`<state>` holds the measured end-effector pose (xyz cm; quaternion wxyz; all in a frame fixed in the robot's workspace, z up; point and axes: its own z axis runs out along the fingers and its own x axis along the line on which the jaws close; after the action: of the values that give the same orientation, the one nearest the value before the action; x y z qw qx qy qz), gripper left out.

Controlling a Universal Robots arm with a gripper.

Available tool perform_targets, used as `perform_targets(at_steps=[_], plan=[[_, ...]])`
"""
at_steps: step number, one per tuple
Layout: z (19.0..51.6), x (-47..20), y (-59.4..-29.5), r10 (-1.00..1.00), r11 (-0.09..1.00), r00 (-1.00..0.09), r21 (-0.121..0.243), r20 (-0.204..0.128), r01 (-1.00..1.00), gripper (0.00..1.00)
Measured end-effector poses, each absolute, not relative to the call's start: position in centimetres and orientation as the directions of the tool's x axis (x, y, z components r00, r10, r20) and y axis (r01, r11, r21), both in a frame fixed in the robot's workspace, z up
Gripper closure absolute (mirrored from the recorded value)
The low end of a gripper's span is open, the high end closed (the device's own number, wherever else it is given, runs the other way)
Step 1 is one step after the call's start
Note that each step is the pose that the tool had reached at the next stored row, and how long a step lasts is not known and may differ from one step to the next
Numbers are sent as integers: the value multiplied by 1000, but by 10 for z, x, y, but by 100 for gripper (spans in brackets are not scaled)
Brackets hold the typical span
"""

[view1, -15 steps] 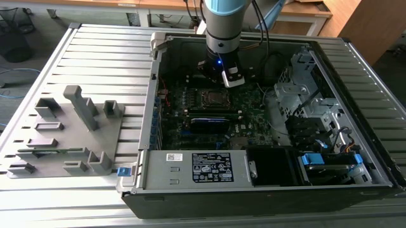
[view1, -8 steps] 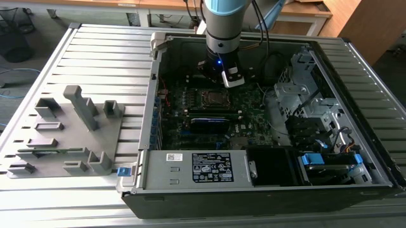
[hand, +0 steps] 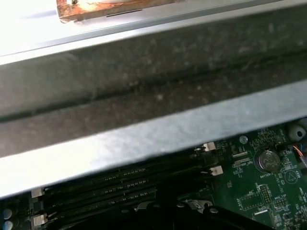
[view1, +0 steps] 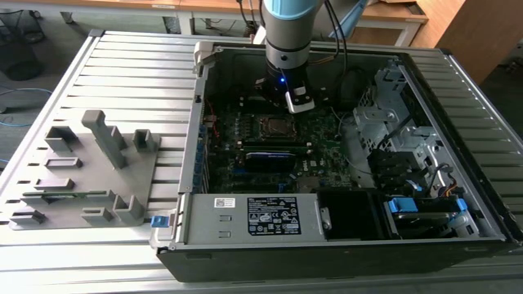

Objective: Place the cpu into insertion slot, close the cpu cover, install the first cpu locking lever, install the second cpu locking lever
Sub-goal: 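Install the first cpu locking lever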

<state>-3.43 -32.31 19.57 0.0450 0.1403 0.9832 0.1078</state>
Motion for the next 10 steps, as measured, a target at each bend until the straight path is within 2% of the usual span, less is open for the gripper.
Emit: perform_targets(at_steps=[10], plan=[[196, -34, -323, 293, 935, -954, 224, -58, 274, 89]])
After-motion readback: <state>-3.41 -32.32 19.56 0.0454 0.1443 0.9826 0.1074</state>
